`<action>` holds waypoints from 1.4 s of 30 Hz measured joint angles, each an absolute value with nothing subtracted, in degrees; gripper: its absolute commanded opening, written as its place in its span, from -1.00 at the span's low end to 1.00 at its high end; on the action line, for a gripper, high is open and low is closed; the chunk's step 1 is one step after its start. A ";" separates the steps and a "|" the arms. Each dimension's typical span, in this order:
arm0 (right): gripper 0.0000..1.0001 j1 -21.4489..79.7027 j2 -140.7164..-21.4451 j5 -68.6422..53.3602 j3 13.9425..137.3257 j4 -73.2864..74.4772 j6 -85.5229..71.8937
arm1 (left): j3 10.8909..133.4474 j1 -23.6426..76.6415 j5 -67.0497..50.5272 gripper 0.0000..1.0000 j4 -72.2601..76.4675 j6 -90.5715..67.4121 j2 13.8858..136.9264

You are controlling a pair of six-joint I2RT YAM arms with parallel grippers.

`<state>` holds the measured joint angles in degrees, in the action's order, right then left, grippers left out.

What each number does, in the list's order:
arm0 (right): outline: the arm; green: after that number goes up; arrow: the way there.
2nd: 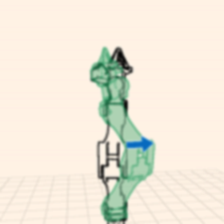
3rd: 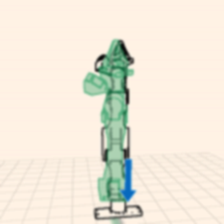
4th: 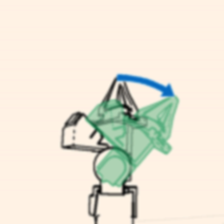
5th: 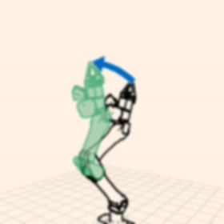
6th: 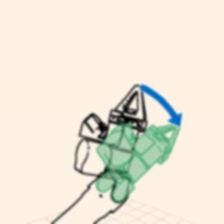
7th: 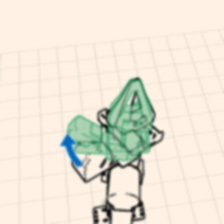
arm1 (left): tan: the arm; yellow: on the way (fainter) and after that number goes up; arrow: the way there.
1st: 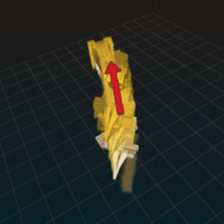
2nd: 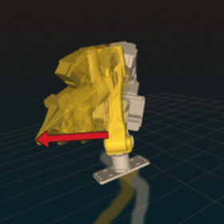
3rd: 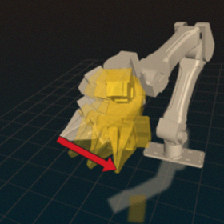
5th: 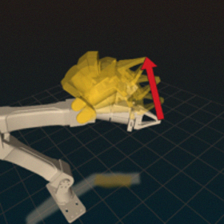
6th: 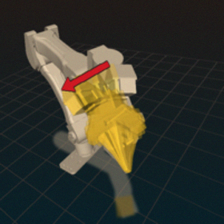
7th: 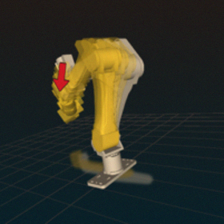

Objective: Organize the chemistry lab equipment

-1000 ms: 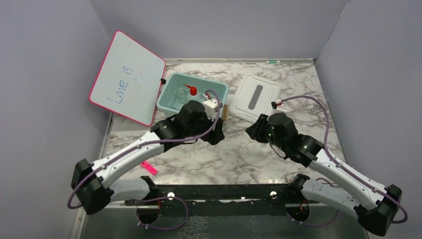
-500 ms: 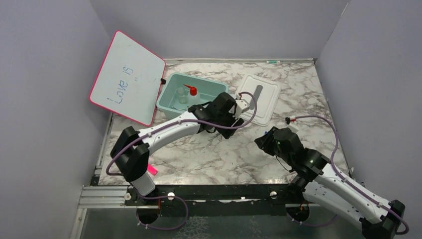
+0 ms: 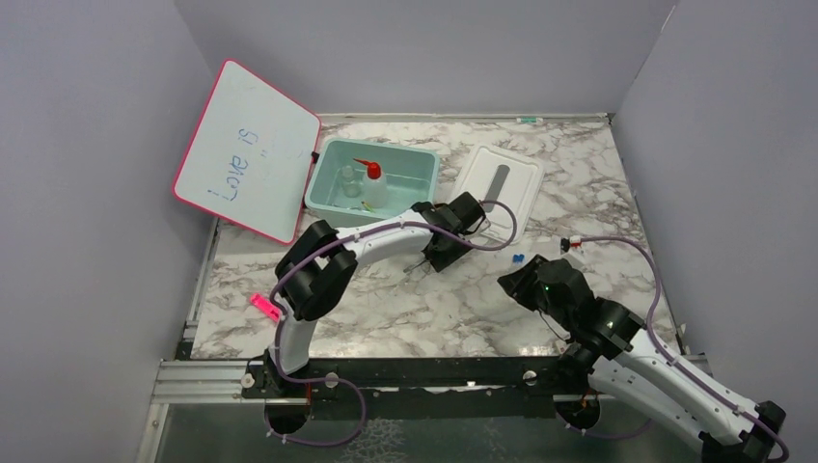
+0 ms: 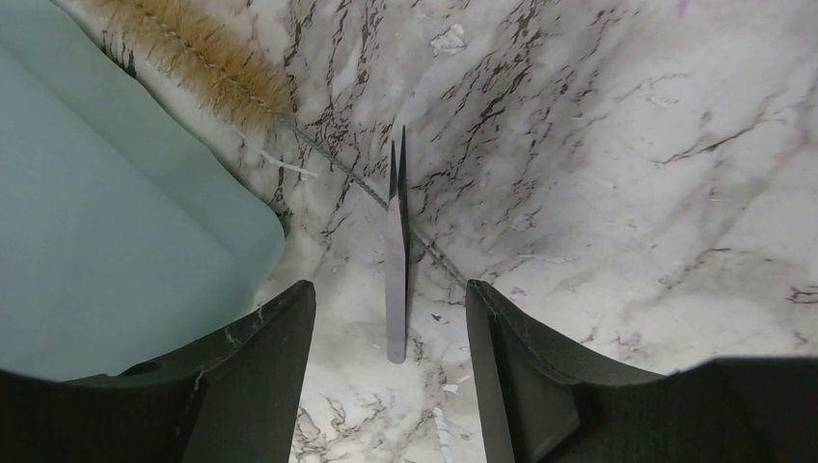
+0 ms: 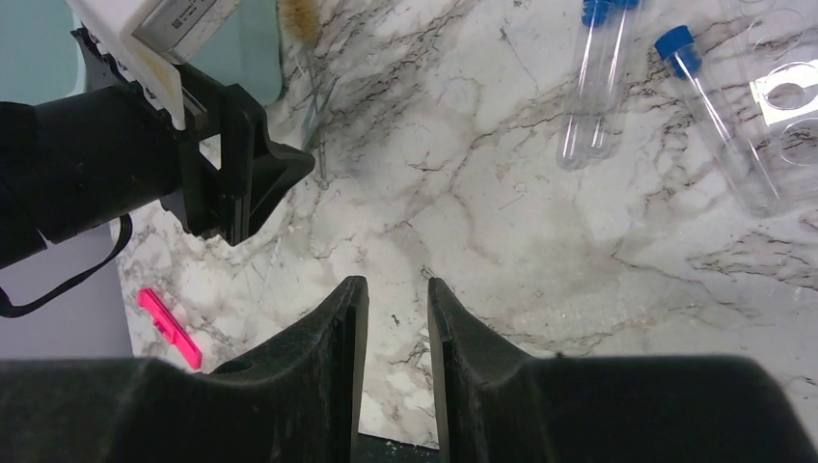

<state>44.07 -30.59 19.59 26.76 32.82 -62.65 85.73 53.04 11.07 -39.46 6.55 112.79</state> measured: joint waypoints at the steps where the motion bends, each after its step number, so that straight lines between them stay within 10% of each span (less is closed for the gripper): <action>1: -0.33 44.07 -30.30 19.55 26.30 32.84 -62.83 | 85.73 53.12 11.64 0.23 -39.75 6.61 113.25; 9: -0.33 44.07 -30.00 18.98 25.45 32.64 -62.98 | 85.82 54.33 16.27 0.22 -40.47 6.74 116.33; 27: -0.33 44.07 -29.93 18.83 25.67 32.69 -61.47 | 84.73 54.46 7.84 -0.57 -39.07 6.37 116.60; 42: -0.33 44.07 -30.37 19.00 25.87 32.62 -60.34 | 83.07 54.50 4.86 0.00 -39.35 4.97 108.16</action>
